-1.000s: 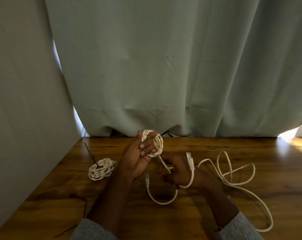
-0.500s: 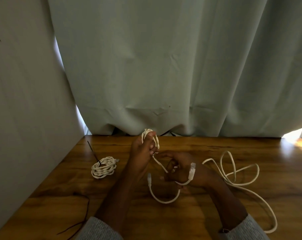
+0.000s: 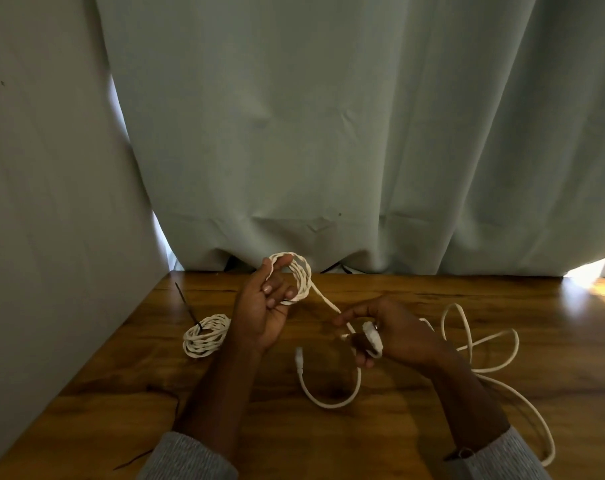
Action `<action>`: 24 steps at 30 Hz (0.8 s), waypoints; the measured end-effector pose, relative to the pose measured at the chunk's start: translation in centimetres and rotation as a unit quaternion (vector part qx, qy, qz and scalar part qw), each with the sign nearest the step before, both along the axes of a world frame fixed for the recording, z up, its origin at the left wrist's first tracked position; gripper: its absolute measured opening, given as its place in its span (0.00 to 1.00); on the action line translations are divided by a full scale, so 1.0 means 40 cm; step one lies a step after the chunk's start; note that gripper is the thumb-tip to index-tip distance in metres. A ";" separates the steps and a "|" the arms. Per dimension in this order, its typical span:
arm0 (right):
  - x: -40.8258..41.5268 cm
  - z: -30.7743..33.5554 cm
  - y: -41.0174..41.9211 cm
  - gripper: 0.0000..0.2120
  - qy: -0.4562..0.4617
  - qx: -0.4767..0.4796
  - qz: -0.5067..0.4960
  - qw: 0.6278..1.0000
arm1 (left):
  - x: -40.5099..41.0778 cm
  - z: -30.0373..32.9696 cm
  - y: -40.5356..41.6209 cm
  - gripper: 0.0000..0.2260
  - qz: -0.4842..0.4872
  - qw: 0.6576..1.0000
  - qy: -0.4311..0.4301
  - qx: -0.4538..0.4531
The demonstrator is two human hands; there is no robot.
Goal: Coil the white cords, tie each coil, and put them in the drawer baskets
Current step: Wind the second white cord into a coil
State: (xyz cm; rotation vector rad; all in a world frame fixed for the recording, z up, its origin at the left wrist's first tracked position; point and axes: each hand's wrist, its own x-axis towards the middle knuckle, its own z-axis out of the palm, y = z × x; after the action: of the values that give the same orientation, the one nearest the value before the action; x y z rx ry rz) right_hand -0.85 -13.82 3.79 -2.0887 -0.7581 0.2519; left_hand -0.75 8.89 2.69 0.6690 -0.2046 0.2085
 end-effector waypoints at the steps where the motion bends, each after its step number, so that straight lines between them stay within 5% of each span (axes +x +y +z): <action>1: -0.006 0.003 0.006 0.17 -0.007 -0.026 0.017 0.999 | 0.001 -0.002 -0.003 0.17 0.000 1.000 0.002 -0.003; 4: -0.004 0.001 0.027 0.23 -0.100 -0.116 0.034 0.988 | 0.007 -0.004 -0.010 0.18 0.017 1.000 0.015 0.004; 9: -0.022 -0.009 0.050 0.07 -0.088 -0.080 0.072 0.990 | 0.015 -0.011 -0.026 0.15 0.113 0.985 0.044 0.122; 14: -0.048 -0.009 0.063 0.10 0.026 -0.011 0.114 0.993 | 0.015 -0.038 -0.056 0.14 0.183 0.927 0.005 0.328; 20: -0.061 0.015 0.062 0.08 -0.138 0.028 0.097 0.985 | 0.003 -0.064 -0.085 0.06 0.194 0.829 -0.090 0.516; 24: -0.050 0.021 0.056 0.13 -0.142 0.112 0.011 0.984 | 0.003 -0.073 -0.094 0.07 0.143 0.820 -0.127 0.539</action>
State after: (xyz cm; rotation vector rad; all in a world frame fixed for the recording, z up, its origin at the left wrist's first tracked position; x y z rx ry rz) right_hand -2.85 -11.59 4.62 -1.9238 -0.9324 -0.1191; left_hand -0.61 5.14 -0.24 1.8216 -0.4913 0.4808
